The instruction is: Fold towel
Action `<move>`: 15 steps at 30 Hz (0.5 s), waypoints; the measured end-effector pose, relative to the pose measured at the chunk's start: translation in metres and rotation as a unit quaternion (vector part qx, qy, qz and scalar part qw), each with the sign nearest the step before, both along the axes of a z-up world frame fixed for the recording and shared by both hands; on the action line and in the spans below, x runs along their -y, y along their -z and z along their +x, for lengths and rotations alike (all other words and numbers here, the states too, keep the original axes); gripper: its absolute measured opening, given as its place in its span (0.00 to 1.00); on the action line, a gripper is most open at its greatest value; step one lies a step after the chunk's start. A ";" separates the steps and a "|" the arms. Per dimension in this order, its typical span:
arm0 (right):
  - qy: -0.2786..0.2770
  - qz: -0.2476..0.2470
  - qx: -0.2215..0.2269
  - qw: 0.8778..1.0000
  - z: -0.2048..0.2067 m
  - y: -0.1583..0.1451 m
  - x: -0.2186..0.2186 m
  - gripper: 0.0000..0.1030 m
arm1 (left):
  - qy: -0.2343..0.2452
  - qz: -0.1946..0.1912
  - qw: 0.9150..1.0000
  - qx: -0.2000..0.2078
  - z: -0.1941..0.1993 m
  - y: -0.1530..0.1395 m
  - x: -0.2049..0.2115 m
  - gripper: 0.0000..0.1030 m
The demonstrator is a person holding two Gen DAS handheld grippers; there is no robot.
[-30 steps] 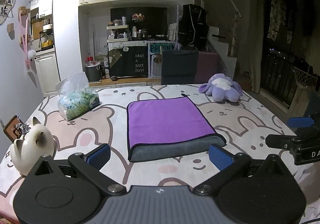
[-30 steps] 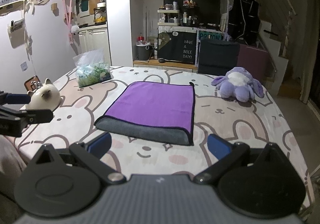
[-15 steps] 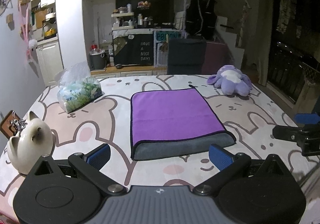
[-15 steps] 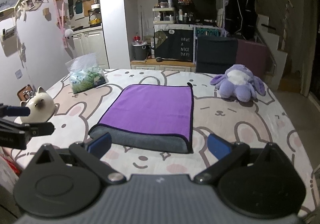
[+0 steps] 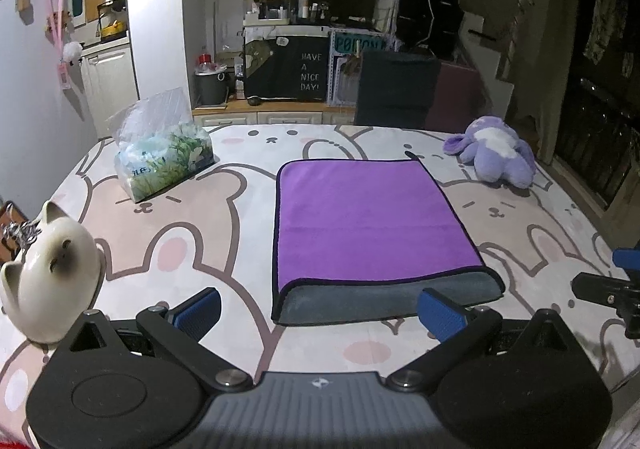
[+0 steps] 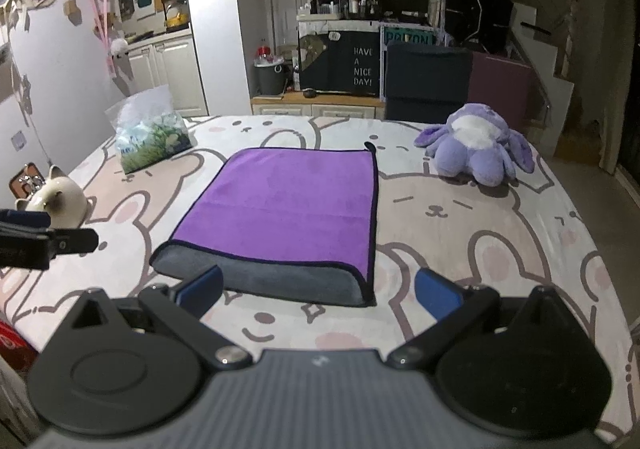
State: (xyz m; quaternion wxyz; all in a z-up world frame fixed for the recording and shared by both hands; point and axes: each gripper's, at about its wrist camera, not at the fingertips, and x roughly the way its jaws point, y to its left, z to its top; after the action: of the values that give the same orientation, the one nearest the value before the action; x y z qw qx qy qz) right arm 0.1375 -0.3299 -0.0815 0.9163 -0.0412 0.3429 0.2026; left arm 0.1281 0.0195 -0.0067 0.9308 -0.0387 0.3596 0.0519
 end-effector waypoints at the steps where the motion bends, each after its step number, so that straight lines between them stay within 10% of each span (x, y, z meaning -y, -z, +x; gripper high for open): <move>1: 0.000 -0.002 -0.001 1.000 0.003 0.001 -0.001 1.00 | 0.000 0.003 1.000 0.000 0.003 0.001 0.000 1.00; 15: -0.014 -0.027 -0.011 0.999 0.044 0.021 -0.005 1.00 | 0.018 -0.005 1.000 -0.018 0.042 0.028 -0.020 1.00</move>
State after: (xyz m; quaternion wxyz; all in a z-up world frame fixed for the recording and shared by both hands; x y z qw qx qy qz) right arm 0.1813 -0.3248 -0.1021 0.9081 -0.0689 0.3577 0.2067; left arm 0.1704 0.0390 -0.0351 0.9250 -0.0360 0.3768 0.0340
